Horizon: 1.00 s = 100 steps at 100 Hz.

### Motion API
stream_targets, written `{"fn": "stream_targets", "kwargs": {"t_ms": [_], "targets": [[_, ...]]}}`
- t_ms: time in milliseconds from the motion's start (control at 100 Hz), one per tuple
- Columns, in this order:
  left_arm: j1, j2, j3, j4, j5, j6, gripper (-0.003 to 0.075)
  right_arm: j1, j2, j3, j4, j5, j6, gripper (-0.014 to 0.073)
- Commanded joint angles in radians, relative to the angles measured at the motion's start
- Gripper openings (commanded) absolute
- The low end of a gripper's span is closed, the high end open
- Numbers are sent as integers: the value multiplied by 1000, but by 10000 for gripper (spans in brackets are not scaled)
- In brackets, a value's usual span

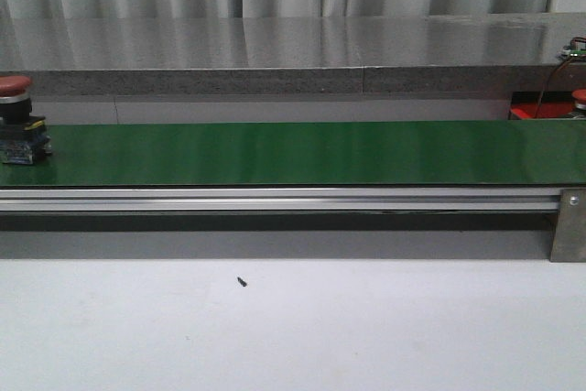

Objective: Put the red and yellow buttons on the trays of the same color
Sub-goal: 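Grasp the second red push button with the left gripper, carry over belt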

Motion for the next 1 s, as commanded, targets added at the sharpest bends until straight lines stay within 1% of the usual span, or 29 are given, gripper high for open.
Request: {"fn": "stream_targets", "kwargs": {"t_ms": [0,250,450,520,570,660,710,730,780,900,990], "targets": [[0,-37,-40,-6,-45,-8,640,0,-17,-28,11,-50,-7,-96],[0,28,-55,3,-40,-8,639,0,-17,-28,11,-50,-7,-96],[0,41,-55,5,-45,-8,638,0,-17,-28,11,-50,-7,-96],[0,45,-55,5,-45,-8,620,0,-17,-28,11,-50,-7,-96],[0,45,-55,5,-43,-8,585,0,-17,-28,11,-50,-7,-96],[0,45,-55,5,-41,-8,482,0,-17,-28,11,-50,-7,-96],[0,45,-55,5,-43,-8,402,0,-17,-28,11,-50,-7,-96],[0,45,-55,5,-43,-8,381,0,-17,-28,11,-50,-7,-96],[0,45,-55,5,-43,-8,294,0,-17,-28,11,-50,-7,-96],[0,42,-55,5,-34,-8,132,0,-17,-28,11,-50,-7,-96],[0,26,-55,5,-19,-8,59,0,-17,-28,11,-50,-7,-96]]}}
